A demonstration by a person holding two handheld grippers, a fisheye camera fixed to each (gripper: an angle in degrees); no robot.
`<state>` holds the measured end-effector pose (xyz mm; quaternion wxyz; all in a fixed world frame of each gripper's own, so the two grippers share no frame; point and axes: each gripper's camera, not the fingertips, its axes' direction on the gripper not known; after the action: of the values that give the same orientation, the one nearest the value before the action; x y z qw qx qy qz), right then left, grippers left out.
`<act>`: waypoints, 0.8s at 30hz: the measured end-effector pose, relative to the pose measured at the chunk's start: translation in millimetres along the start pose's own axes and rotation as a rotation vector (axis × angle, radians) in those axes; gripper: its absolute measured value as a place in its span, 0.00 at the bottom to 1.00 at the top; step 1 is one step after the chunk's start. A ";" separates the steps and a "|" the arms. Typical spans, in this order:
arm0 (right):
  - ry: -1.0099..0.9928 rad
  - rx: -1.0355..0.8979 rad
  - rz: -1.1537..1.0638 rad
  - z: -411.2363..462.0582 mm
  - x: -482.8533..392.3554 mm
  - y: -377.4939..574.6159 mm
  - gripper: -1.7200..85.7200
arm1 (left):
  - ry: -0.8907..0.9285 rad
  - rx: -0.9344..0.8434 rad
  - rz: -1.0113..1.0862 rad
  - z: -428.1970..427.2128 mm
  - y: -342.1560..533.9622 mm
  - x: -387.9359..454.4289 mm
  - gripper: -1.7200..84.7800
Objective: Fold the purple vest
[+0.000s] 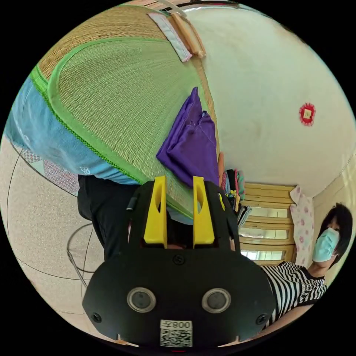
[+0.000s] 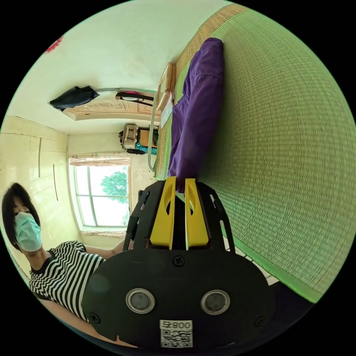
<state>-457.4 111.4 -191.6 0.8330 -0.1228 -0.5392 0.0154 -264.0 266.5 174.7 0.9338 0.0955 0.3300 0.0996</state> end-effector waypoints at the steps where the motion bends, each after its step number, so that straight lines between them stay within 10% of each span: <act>1: -0.004 0.000 -0.005 1.5 -2.6 -1.4 0.05 | 0.054 0.015 -0.041 -0.1 -0.5 -18.6 0.15; 24: 0.066 -0.059 0.047 39.0 69.2 -17.1 0.09 | 0.237 0.053 -0.214 5.3 -22.8 -145.1 0.05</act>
<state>-465.5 113.1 -110.7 0.8459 -0.1605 -0.5084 0.0150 -368.5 207.9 259.9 0.8908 0.0718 0.4488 0.0014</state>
